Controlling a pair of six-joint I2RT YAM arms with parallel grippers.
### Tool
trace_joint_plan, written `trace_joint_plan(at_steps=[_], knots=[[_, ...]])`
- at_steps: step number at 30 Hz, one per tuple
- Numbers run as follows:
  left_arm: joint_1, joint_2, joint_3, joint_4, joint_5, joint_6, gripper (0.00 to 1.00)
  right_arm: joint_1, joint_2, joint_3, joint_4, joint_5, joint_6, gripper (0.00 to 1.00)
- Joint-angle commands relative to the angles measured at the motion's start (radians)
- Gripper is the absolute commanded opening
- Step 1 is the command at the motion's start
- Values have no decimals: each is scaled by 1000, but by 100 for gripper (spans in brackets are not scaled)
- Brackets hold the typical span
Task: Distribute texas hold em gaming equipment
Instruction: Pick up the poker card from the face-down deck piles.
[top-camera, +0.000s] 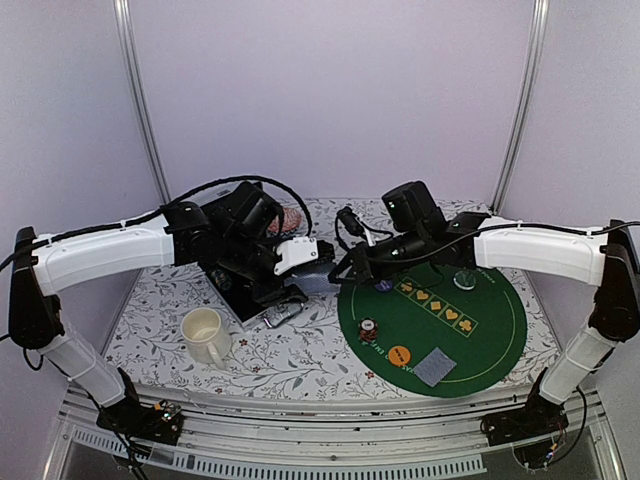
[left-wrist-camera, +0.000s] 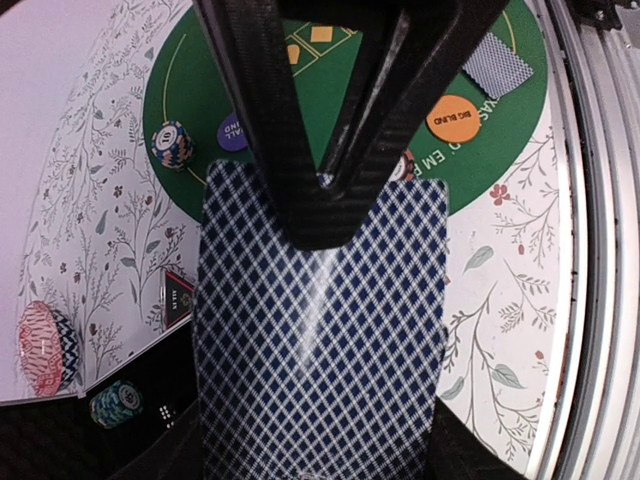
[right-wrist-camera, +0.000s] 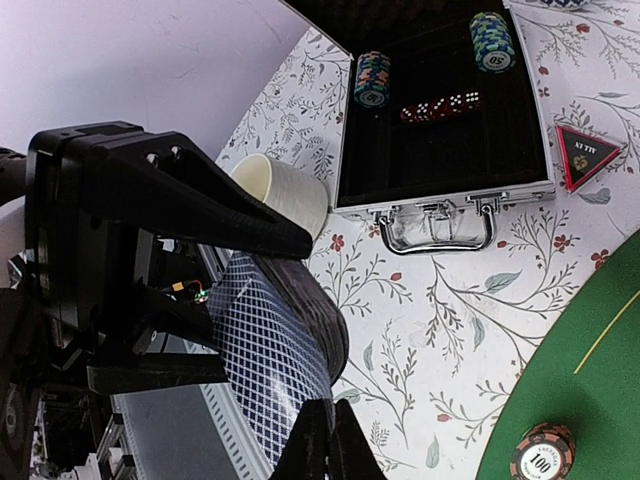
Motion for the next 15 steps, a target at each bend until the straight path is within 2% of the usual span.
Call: trace_joint_plan(at_steps=[1,15], knots=[[-10,2,-2,11,1,11,60,0,-33,37,-66,27,-25,4],[-9,4,-3,11,-2,13,60,-35,-128,30,-134,27,-49,2]])
